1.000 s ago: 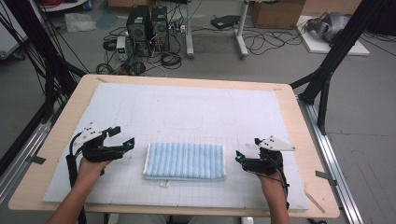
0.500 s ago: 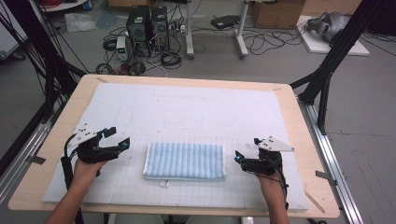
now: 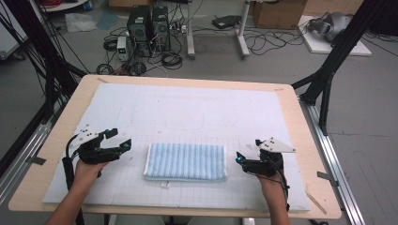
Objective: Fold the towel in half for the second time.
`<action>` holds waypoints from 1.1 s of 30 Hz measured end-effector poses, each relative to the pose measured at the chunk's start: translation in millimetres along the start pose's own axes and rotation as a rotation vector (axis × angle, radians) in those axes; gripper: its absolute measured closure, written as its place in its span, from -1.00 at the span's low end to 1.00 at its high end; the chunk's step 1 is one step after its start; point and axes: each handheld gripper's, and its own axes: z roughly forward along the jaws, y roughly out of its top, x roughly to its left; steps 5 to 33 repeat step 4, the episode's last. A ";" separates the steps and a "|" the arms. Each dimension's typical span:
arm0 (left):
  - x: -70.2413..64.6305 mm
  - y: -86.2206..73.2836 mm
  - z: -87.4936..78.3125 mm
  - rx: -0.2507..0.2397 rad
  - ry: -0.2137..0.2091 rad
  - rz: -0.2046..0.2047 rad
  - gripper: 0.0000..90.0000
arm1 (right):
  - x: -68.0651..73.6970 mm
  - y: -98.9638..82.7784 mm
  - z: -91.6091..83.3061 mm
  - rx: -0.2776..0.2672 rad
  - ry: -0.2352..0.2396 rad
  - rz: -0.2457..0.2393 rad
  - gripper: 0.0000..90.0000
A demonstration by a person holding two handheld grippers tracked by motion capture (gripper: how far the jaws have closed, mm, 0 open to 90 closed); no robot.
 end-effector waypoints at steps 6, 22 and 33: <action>0.2 -0.5 0.7 0.004 -0.001 0.000 -0.54 | -1.5 -0.8 -0.9 -0.002 -0.003 0.009 -0.76; 0.2 -0.5 0.7 0.004 -0.001 0.000 -0.54 | -1.5 -0.8 -0.9 -0.002 -0.003 0.009 -0.76; 0.2 -0.5 0.7 0.004 -0.001 0.000 -0.54 | -1.5 -0.8 -0.9 -0.002 -0.003 0.009 -0.76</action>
